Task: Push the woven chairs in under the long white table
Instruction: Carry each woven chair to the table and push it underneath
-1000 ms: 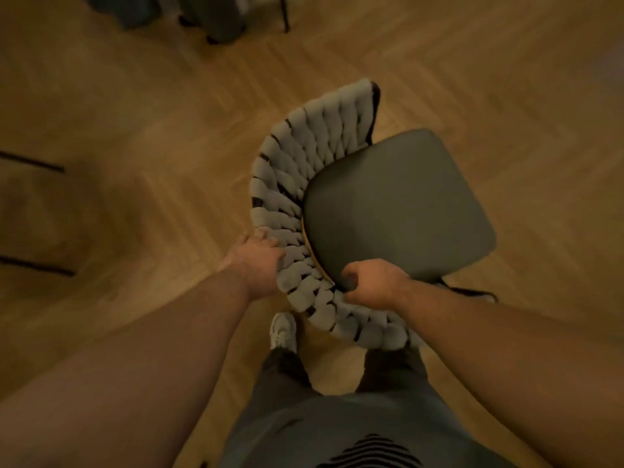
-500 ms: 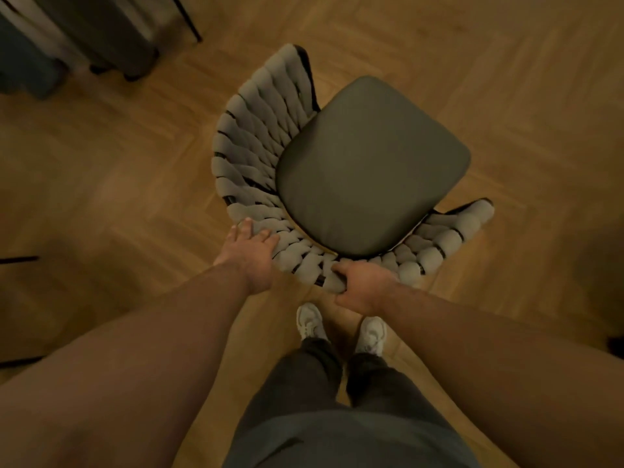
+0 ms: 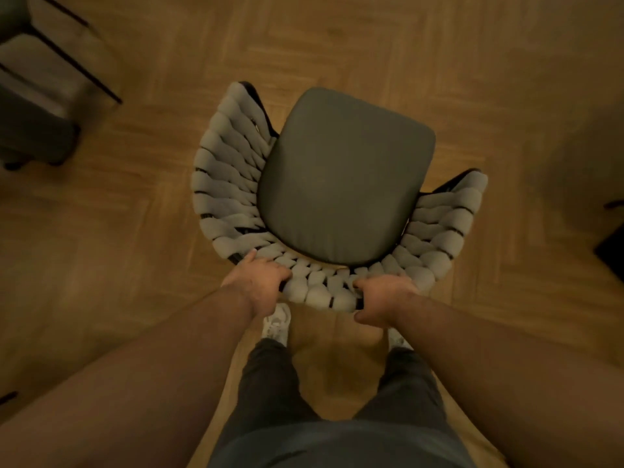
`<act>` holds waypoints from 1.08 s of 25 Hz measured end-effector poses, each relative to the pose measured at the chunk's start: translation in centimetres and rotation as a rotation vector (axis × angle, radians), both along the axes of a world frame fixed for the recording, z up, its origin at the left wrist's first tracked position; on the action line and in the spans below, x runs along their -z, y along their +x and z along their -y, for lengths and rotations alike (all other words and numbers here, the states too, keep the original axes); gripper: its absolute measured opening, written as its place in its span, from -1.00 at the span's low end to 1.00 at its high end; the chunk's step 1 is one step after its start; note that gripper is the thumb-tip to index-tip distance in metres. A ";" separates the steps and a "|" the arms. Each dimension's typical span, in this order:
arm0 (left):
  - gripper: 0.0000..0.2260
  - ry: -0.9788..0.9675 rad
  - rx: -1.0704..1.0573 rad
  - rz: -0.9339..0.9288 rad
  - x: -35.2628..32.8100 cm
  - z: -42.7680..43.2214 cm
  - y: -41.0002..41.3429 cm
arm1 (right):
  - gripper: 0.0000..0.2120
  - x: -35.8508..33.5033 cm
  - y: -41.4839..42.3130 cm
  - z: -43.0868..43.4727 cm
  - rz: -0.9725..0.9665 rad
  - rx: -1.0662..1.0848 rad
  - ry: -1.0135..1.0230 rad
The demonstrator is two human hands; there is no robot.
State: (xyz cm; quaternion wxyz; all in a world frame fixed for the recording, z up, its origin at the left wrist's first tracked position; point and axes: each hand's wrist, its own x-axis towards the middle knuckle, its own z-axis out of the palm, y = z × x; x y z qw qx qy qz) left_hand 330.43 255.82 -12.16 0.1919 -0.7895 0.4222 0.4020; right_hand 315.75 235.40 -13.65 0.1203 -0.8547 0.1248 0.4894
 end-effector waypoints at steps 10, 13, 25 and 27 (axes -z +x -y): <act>-0.53 0.081 0.258 0.190 1.6 -1.8 5.8 | -0.60 1.0 1.2 -5.0 0.033 0.123 -0.070; -0.56 0.045 0.251 0.213 1.7 -1.5 6.1 | -0.60 1.1 1.2 -4.6 -0.027 0.117 -0.109; -0.38 0.065 0.498 -0.028 2.3 -1.7 9.7 | -0.64 -0.4 0.7 -6.3 0.021 0.220 -0.208; -0.39 0.054 0.542 -0.035 2.5 -1.9 9.6 | -0.63 -0.6 -0.1 -7.0 0.021 0.239 -0.227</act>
